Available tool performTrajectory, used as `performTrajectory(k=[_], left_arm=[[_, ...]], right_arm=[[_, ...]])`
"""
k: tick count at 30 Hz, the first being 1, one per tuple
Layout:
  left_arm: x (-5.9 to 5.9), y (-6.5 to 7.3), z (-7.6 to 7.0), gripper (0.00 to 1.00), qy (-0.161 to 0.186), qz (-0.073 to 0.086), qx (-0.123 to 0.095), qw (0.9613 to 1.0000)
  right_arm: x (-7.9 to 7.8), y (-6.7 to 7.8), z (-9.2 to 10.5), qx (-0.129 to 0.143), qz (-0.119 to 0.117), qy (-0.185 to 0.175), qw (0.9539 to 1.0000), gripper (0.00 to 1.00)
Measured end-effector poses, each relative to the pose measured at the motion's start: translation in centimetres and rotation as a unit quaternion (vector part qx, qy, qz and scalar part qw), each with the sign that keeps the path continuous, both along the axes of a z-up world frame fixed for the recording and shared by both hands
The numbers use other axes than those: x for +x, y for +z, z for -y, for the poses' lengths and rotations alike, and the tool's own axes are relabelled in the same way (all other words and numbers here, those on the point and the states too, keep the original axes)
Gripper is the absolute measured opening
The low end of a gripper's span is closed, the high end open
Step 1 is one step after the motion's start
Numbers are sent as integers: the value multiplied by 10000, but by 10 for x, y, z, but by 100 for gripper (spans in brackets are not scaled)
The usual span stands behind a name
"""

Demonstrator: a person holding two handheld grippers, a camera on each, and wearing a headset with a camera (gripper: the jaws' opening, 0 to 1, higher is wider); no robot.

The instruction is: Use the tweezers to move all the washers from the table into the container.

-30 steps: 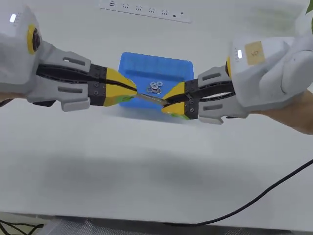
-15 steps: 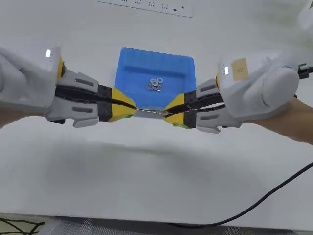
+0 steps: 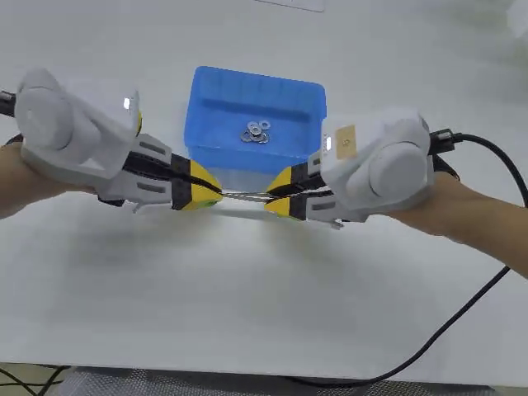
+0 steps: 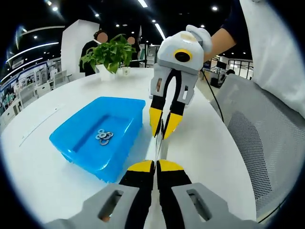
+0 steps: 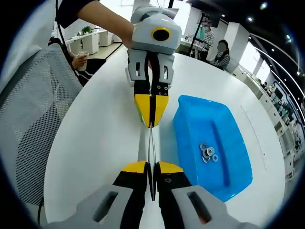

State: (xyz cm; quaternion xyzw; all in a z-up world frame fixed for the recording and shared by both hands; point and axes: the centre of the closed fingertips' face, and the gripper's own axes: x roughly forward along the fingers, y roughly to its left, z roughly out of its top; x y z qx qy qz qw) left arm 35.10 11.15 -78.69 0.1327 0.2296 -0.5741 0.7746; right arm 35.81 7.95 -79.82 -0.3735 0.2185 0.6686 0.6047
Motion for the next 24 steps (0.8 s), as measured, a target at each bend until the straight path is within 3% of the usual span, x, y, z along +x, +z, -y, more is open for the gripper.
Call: performTrajectory(k=[1,7,10,14,24], left_arm=[[0,-2,0,6,0,-74,22,10000],[1,-12,-2,6,47,-160,197,9997],[3,-11,-1,6,131,-169,116,9997],[6,-10,-1,7,238,-253,76,9994],[6,-10,-1,7,315,-313,121,9989]], right_arm=[[1,-2,0,-13,-16,-4,10000,8],[2,-6,-3,-2,-25,23,10000,8],[2,-7,-1,-45,-43,-7,10000,8],[2,-7,0,-52,-316,-204,9993,10],[6,-7,0,-76,-386,-393,9985,15]])
